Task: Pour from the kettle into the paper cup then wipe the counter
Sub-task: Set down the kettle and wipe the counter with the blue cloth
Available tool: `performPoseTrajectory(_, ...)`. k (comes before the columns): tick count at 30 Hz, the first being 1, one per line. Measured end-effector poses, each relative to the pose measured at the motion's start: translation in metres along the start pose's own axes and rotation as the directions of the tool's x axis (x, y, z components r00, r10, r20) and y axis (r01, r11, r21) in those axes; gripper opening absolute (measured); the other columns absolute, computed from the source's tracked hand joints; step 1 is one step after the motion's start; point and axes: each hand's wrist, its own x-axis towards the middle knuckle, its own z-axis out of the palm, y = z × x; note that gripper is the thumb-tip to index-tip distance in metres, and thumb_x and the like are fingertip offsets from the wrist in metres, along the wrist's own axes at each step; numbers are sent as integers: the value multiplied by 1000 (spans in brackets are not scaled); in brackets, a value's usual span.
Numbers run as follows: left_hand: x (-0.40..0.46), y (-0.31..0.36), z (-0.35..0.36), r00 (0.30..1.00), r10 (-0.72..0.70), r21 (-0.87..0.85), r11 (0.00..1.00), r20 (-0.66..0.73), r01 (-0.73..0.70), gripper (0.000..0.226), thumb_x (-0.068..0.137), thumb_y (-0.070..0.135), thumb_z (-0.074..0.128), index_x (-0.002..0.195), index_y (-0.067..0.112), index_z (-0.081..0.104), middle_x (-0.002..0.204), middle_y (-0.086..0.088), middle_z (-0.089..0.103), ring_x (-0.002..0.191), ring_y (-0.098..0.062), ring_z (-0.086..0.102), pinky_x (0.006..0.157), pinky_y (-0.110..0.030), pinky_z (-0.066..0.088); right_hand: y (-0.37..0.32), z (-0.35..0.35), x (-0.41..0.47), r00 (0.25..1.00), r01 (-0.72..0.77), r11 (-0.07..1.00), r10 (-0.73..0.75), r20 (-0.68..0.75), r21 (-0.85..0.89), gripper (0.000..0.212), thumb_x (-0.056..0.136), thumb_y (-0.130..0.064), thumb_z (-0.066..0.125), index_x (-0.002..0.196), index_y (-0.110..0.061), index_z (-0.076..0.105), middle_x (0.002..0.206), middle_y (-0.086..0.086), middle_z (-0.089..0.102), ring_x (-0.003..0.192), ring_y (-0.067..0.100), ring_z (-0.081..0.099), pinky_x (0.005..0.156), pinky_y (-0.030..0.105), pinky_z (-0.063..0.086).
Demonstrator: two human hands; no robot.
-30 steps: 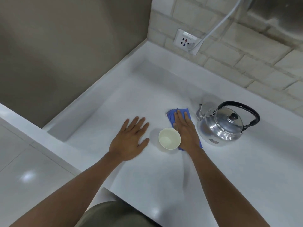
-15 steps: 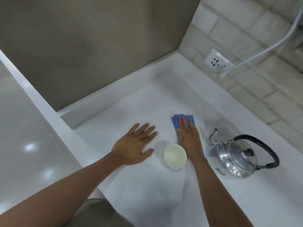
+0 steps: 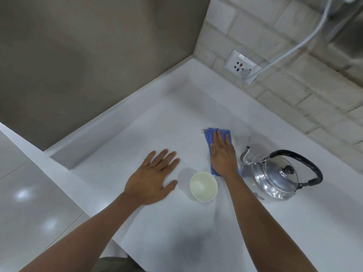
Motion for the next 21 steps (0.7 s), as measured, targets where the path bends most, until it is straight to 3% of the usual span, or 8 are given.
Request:
performPoseTrajectory(4,1,0,-1,1000,-1,13,1000,7,1,67,103,59,33,160,23,26,169,4,17,157,-17,7,125,-47,14,-9,3,17,999,42,999,-41,29,-14,51,106,-20,24,155,-5,19,163,12,18,150,33,13,122,41,8)
performPoseTrajectory(9,0,0,-2,1000,0,2,1000,3,0,68,103,58,36,160,22,28,169,3,19,157,-17,9,125,-48,16,-3,4,-12,953,287,958,-284,109,-14,50,107,-27,28,155,-15,25,163,-6,15,152,23,8,123,38,13)
performPoseTrajectory(13,1,1,-1,1000,-2,5,1000,-4,2,68,103,58,35,160,22,27,169,3,18,157,-17,8,126,-47,14,5,2,-7,978,194,981,-195,78,18,50,106,-25,30,155,-16,25,163,-4,17,152,25,8,123,37,14)
performPoseTrajectory(17,0,1,-2,1000,-6,12,1000,5,6,68,103,59,33,160,23,26,169,4,17,157,-17,6,126,-46,12,-3,-3,31,997,52,992,-46,61,-113,52,106,-21,22,156,-9,13,165,8,11,152,31,7,122,39,7)
performPoseTrajectory(21,0,2,-5,1000,-10,4,1000,19,10,68,103,58,34,160,22,27,169,3,18,157,-17,7,126,-47,12,-20,1,46,991,107,979,-91,101,-172,54,106,-25,12,157,-10,1,166,6,1,152,28,-2,122,39,1)
